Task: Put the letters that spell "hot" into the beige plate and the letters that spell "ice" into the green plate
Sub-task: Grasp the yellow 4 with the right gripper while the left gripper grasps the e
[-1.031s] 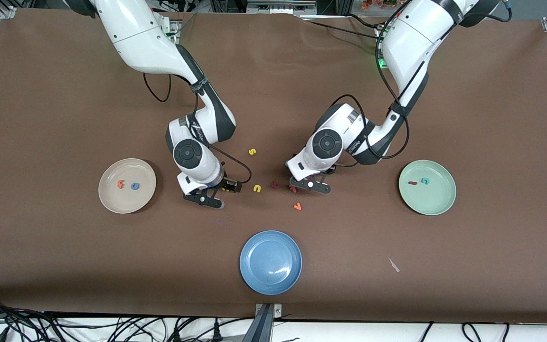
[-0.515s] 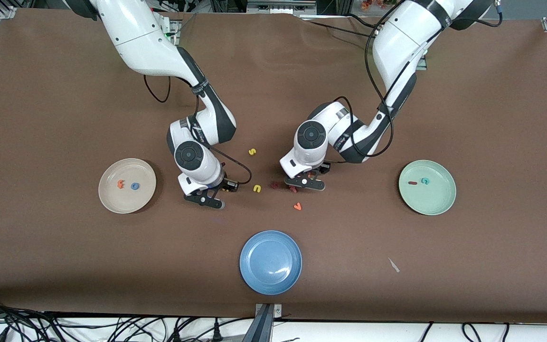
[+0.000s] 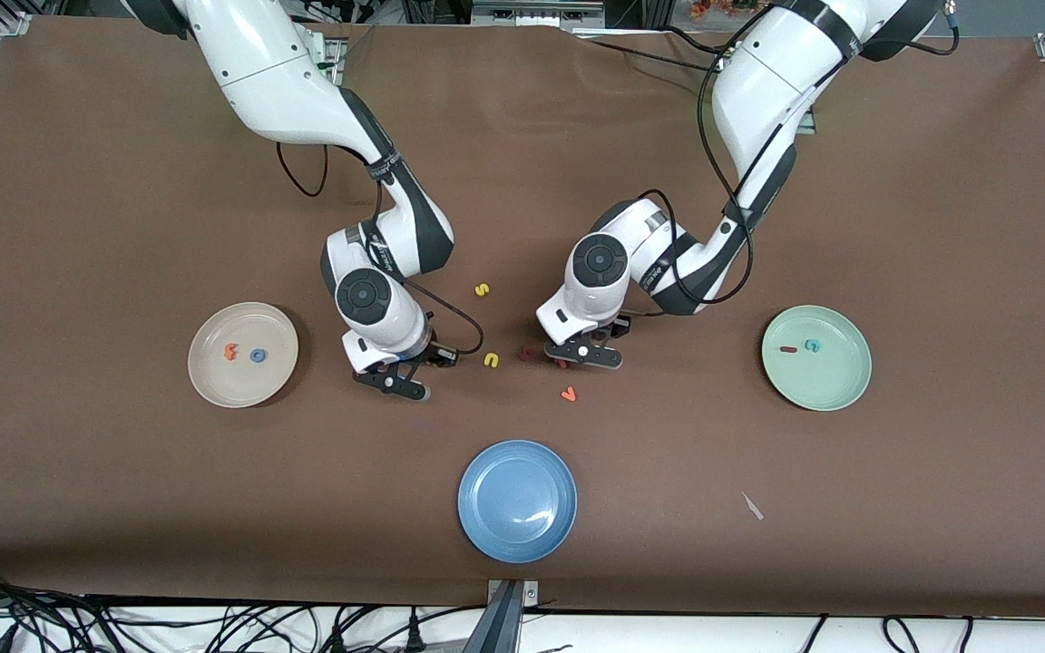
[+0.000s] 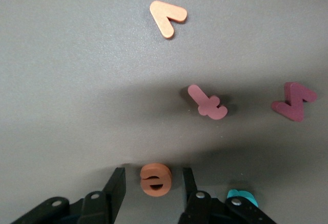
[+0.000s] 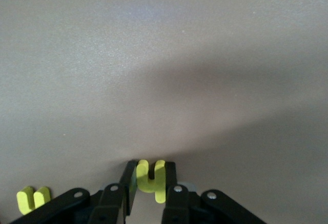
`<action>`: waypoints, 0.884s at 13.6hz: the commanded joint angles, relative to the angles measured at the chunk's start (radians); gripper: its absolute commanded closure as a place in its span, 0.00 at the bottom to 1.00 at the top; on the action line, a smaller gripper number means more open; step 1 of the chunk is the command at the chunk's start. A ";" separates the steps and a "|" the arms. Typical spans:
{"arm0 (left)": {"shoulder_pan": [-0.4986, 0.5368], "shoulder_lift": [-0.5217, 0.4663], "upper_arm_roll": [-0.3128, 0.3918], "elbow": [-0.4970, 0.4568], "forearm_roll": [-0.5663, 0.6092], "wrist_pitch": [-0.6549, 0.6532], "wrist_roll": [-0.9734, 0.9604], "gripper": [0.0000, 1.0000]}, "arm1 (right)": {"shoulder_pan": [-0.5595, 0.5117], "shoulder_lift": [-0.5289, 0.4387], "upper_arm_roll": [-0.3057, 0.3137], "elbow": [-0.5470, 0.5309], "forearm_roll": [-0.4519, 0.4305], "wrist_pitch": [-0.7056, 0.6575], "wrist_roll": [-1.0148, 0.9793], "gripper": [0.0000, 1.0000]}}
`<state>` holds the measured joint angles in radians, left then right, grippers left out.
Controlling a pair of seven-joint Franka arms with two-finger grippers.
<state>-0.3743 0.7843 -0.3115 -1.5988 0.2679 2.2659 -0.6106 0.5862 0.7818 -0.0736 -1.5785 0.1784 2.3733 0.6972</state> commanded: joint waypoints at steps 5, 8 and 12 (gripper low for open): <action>0.009 0.000 0.002 -0.015 0.037 0.012 -0.012 0.58 | -0.005 -0.028 -0.084 0.089 -0.160 -0.245 -0.246 0.94; 0.008 0.007 0.002 -0.015 0.036 0.012 -0.012 0.78 | -0.005 -0.088 -0.150 0.011 -0.162 -0.272 -0.396 0.94; 0.014 -0.010 0.000 -0.003 0.036 -0.005 -0.017 1.00 | -0.008 -0.191 -0.265 -0.124 -0.154 -0.267 -0.590 0.94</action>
<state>-0.3696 0.7898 -0.3081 -1.6019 0.2681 2.2701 -0.6110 0.5752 0.6823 -0.3110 -1.5925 0.0338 2.1013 0.1688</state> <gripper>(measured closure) 0.744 0.736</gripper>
